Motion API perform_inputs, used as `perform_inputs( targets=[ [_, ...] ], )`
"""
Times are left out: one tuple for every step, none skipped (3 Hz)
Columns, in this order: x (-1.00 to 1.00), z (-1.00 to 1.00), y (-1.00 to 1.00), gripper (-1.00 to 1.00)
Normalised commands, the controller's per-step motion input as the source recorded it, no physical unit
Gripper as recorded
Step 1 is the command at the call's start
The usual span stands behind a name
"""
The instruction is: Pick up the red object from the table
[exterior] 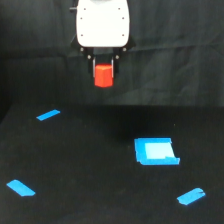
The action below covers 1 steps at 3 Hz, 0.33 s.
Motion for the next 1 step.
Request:
perform_inputs(
  targets=[
    [-0.03, -0.02, -0.09, -1.0]
  ],
)
